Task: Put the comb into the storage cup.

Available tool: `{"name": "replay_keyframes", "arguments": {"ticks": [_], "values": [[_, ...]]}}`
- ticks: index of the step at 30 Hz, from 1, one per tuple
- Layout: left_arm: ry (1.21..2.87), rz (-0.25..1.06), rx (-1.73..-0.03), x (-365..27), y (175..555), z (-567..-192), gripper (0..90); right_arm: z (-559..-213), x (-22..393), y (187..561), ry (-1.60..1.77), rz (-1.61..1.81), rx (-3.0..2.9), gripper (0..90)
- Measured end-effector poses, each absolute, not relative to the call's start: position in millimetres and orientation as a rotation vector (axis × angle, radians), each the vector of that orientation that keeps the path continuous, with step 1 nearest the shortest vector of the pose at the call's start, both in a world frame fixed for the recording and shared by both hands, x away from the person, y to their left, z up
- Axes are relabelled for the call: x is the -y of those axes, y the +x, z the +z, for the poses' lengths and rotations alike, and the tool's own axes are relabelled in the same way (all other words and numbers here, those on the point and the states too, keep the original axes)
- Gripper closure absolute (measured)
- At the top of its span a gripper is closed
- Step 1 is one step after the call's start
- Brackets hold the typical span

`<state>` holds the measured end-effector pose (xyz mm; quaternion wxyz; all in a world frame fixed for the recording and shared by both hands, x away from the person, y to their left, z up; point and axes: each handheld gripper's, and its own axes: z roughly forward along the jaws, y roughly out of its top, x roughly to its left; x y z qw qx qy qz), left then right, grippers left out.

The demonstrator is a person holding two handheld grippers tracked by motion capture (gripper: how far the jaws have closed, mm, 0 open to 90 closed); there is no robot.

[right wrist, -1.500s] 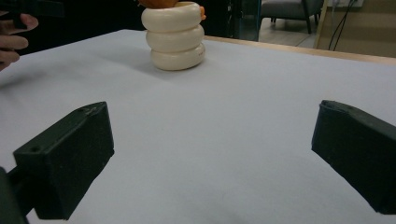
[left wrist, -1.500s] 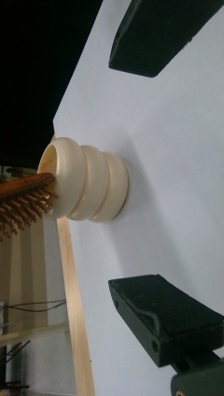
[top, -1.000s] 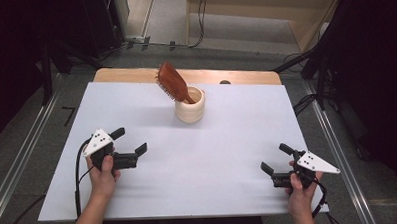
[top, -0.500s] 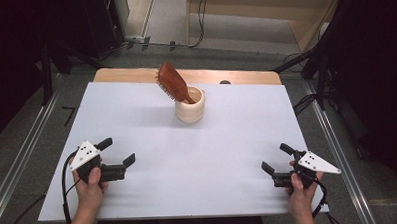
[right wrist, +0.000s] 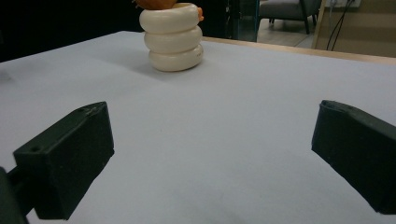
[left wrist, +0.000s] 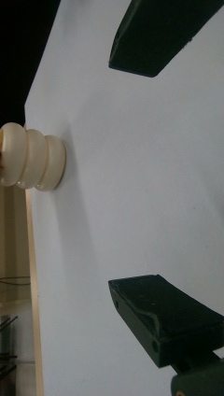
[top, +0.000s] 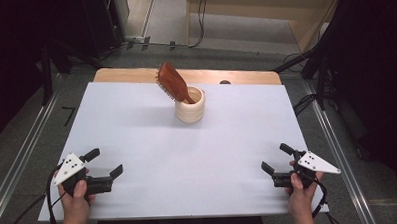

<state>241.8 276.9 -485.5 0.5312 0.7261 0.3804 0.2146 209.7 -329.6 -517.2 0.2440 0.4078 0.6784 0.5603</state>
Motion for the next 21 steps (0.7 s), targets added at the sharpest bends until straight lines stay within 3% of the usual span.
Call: {"name": "replay_keyframes", "arguments": {"ticks": [21], "values": [[1.702, 0.535, -0.988, -312, 235, -493, 0.0, -518, 330, 210, 1.116, 1.527, -1.851, 0.0]]}}
